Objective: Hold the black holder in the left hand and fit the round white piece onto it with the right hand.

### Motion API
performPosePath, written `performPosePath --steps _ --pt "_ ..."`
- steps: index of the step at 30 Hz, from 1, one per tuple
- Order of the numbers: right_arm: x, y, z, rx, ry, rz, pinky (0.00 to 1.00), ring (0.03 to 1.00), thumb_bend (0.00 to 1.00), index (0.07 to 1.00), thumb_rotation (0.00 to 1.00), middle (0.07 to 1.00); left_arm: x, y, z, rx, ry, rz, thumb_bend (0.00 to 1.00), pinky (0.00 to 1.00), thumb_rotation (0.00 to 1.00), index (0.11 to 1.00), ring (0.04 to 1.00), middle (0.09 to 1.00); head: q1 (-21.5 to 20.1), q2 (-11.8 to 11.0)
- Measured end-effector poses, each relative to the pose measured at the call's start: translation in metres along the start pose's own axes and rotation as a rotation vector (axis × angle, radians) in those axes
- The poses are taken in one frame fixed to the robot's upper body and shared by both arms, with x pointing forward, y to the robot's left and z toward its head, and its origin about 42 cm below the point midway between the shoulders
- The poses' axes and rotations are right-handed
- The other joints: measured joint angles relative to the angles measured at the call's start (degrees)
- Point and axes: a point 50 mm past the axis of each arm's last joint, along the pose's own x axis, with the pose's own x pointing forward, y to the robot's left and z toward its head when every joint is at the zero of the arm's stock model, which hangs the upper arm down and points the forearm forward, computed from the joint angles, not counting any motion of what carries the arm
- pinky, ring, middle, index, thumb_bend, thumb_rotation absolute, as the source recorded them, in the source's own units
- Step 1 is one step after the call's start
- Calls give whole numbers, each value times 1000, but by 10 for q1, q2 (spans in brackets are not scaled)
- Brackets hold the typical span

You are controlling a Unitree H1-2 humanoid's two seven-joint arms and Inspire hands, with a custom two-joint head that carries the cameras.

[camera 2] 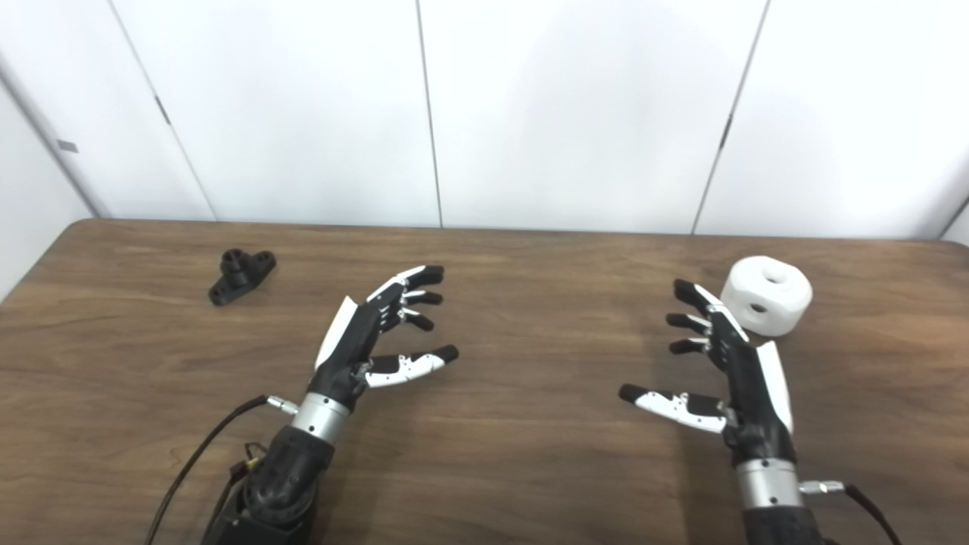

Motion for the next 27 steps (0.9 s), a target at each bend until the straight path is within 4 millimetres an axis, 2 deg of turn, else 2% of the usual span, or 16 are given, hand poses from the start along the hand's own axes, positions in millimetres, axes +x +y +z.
performPosePath --steps 3,6,13,18,21,27 --pt "-2 -11 -9 11 26 -7 612 767 754 856 23 875 4 -6 -1 2 5 -5 701 570 50 824 758 837 49 -14" --pt "-2 -19 -11 15 37 -18 609 774 749 865 46 884 5 -9 -1 9 7 -2 691 576 64 830 764 842 63 -19" --pt "-5 -21 -20 17 67 -22 622 788 741 879 75 902 13 -17 -1 12 6 2 699 568 22 822 756 842 64 -19" --pt "-5 -21 -20 18 66 -22 620 780 738 875 83 888 14 -15 -1 -20 0 27 702 580 0 792 725 788 68 -21" --pt "-5 -21 -19 24 66 -24 621 782 743 876 77 887 12 -12 1 -36 -6 36 683 586 0 762 691 740 67 -20" --pt "-5 -21 -20 36 71 -29 620 784 748 874 82 888 0 -8 8 -69 9 50 687 571 0 726 670 721 67 -19"
